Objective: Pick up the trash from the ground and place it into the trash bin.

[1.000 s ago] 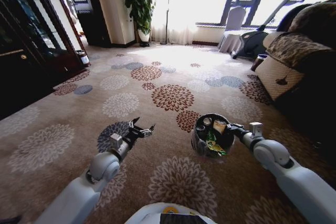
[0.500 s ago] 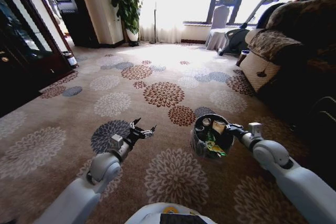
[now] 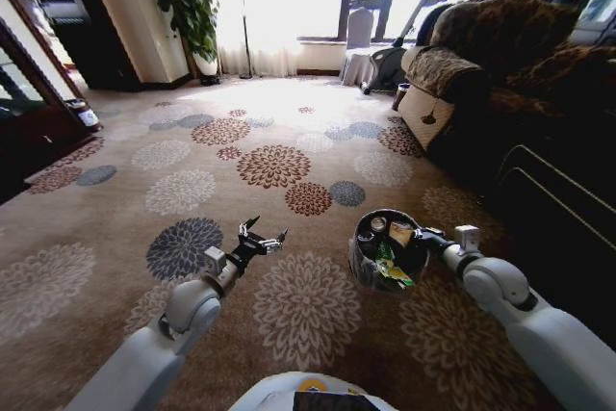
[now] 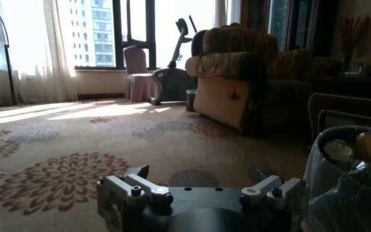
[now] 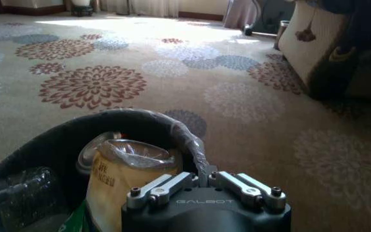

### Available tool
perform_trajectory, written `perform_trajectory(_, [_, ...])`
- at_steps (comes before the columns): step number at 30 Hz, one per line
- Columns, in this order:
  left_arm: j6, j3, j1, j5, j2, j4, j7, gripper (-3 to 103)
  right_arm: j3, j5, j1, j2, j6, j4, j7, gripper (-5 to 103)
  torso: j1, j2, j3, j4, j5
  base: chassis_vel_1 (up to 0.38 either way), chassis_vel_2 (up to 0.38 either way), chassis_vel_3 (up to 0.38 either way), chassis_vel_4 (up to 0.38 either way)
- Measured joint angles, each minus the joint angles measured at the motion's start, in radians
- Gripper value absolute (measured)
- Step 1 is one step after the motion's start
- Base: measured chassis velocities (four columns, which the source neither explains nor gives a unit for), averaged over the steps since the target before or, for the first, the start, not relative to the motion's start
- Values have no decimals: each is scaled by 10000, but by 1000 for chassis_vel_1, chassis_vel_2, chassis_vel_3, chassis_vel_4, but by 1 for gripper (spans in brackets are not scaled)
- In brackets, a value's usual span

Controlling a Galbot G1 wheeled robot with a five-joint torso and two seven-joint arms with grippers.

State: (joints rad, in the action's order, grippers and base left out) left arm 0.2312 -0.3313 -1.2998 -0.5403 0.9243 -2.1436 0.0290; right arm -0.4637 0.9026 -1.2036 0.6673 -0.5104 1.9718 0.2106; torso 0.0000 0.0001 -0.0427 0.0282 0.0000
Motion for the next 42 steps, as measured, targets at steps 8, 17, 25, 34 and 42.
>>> perform_trajectory(8, [-1, 1, -1, -1, 0, 0, -1, 100, 1, -2, 0, 0, 0, 0, 2, 2, 0, 0, 1, 1, 2, 27, -99, -93, 28])
perform_trajectory(17, [-1, 0, -1, -1, 0, 1, 1, 100, 1, -1, 2, 1, 3, 0, 1, 2, 0, 0, 0, 1, -1, 0, 0, 0, 0])
perform_trajectory(25, [-1, 0, -1, -2, 0, 1, 1, 100, 0, -1, 3, 1, 5, 0, -1, 2, 0, 0, -1, 2, 0, 0, 0, 0, 0])
perform_trajectory(34, [0, 0, 0, -1, 0, 1, 5, 100, 0, -1, 2, 1, 10, -1, -2, 2, 0, 0, 0, 2, -1, 0, 0, 0, 0])
perform_trajectory(42, [1, 0, 0, -2, 0, 1, 4, 100, 1, -1, 2, 1, 11, -1, -2, 2, 0, 0, 1, 2, -1, 0, 0, 0, 0])
